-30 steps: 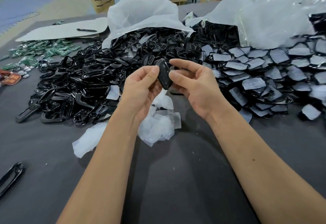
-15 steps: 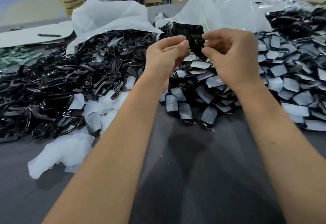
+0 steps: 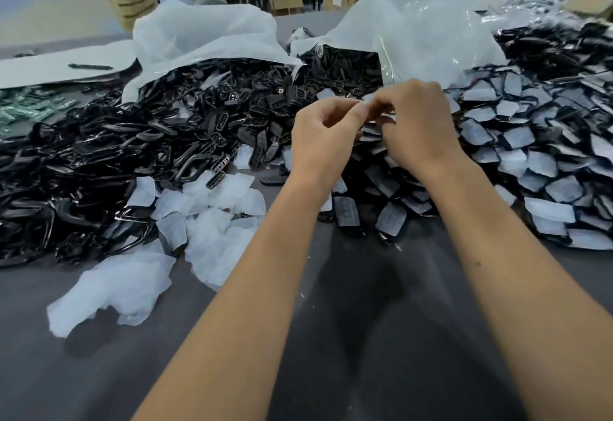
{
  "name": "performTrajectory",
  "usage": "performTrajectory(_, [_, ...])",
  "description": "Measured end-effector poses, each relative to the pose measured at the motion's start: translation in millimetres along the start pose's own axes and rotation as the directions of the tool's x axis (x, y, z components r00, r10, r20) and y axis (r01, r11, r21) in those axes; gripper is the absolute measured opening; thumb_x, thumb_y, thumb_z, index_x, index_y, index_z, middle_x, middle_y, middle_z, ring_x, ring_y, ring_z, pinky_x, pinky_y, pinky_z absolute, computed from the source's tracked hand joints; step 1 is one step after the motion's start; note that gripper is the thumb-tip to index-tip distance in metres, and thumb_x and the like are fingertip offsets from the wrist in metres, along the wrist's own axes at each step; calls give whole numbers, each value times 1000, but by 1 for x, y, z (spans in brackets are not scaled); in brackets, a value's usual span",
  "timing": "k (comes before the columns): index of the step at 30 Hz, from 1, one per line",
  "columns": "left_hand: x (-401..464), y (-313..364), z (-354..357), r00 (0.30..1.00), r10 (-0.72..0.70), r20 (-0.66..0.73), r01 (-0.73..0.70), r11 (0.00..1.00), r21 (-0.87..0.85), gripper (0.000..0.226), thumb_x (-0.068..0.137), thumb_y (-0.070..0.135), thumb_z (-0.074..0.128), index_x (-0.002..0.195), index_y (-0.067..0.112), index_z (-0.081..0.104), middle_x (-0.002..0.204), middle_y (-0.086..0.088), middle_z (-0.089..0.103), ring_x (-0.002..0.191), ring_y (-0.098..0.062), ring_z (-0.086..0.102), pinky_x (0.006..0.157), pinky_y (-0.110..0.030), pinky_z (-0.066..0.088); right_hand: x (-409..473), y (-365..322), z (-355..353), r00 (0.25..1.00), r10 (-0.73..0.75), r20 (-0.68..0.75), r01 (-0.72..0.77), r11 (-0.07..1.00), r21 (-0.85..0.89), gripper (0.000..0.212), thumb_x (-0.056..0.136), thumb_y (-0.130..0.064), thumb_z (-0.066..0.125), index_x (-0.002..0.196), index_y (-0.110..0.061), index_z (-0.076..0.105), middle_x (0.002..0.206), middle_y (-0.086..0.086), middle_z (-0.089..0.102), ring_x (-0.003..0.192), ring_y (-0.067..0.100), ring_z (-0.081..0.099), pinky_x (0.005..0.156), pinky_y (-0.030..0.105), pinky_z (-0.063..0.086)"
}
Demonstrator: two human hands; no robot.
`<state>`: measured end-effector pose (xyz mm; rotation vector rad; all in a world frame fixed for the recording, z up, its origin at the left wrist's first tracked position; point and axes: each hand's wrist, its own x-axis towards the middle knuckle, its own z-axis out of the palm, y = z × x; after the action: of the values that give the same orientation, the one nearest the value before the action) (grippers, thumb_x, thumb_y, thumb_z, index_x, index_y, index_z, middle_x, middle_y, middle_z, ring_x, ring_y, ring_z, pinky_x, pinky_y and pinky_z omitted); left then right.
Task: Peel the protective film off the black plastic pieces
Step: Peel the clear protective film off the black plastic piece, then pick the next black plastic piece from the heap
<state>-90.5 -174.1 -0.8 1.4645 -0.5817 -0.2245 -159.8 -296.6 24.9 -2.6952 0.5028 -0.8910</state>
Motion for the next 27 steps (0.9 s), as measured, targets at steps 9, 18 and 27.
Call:
performTrajectory(9, [-4,-8,-89,917,171,-360,30,872,489,18,96,17,64,81,14,72,71,9,66,71,-11,62,77,-37,54,1,-97,53,974,-190,121,196,980,-44,35,87,2,58,107,-19,78,100,6,72,108,24,56,79,33,49])
performTrajectory(18, [-19,-28,-176,933,27,-359,323,376,868,33,96,34,70,125,17,72,124,-14,67,122,-37,54,101,-43,46,7,-138,101,853,-217,474,304,946,-113,31,90,7,60,116,-9,66,122,13,56,116,33,56,84,43,54])
performTrajectory(27, [-30,-19,-179,886,227,-404,229,544,807,8,96,14,66,98,13,73,93,-4,73,96,-28,66,90,-40,51,-4,-133,117,958,-100,267,47,979,200,15,86,-4,69,97,-10,77,93,7,72,89,25,66,73,32,52])
